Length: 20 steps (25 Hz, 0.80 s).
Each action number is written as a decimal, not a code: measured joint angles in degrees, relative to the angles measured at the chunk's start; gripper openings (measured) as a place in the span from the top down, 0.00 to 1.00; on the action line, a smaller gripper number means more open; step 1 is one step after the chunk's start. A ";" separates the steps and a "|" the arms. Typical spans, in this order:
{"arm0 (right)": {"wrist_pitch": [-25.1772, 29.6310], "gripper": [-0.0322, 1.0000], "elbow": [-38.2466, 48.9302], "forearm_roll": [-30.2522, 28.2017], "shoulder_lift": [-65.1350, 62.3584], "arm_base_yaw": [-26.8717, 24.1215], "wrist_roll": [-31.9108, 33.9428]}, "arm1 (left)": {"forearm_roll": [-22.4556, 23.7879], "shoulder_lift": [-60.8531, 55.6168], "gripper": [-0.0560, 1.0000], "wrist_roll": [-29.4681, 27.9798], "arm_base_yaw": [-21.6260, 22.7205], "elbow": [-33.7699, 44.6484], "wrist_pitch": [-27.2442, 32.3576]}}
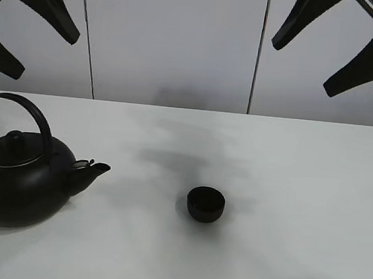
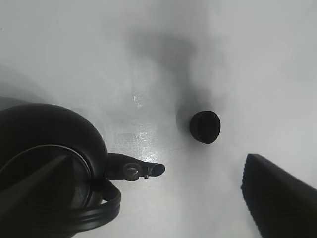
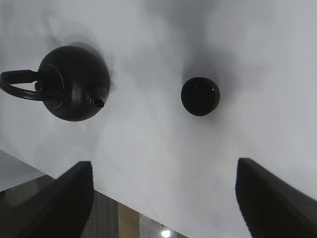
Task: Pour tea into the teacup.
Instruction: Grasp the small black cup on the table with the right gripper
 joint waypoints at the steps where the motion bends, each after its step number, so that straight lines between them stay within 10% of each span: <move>1: 0.00 0.44 0.00 0.31 0.00 0.00 -0.05 | 0.00 0.00 0.33 0.00 0.00 0.00 0.00; 20: 4.52 0.44 -7.48 -7.11 0.06 3.56 -4.21 | 0.00 0.00 0.33 0.00 0.00 0.00 -0.04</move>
